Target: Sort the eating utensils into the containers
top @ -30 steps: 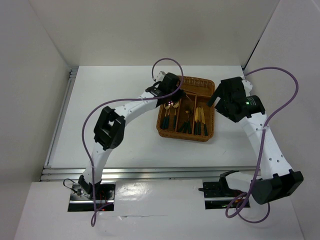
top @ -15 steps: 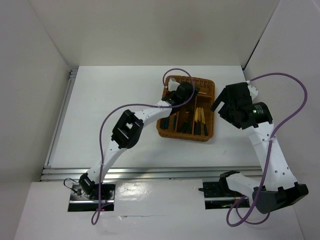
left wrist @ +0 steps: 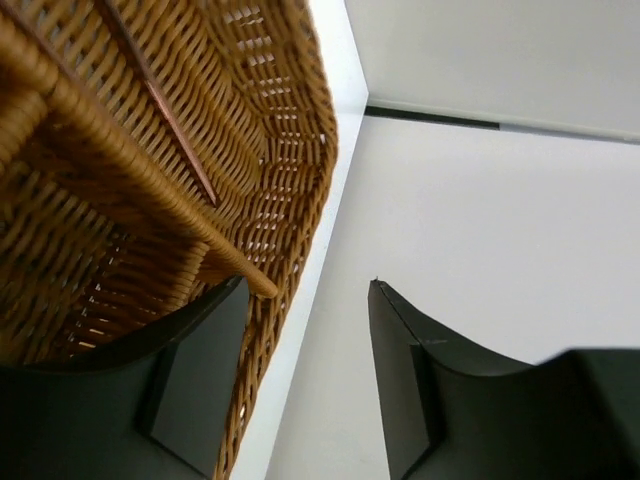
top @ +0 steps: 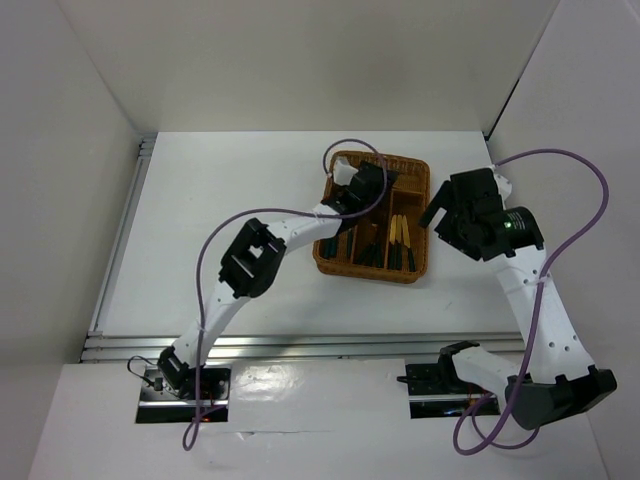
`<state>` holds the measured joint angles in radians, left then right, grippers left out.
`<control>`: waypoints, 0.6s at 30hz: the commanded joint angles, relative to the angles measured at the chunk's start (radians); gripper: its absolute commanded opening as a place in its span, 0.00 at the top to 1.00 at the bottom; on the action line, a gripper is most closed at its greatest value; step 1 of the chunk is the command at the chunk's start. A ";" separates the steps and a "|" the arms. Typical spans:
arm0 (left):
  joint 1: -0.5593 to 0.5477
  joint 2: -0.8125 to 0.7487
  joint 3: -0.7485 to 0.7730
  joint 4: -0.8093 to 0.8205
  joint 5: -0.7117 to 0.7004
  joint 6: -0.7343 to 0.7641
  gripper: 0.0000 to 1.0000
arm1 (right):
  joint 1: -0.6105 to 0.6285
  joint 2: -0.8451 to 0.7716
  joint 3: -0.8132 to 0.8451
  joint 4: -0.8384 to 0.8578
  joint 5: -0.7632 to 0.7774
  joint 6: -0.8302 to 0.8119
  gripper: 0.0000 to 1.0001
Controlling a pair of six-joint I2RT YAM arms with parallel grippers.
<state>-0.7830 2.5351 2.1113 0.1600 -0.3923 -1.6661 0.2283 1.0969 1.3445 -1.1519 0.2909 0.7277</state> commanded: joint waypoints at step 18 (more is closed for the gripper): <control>0.212 -0.941 -0.451 -0.638 0.320 1.157 0.05 | -0.004 -0.074 -0.048 0.377 -0.033 -0.329 0.00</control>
<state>-0.5671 1.6638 1.7386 -0.2886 -0.0761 -0.7223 0.2283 1.0489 1.3125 -0.8928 0.2501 0.4854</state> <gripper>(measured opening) 0.949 0.997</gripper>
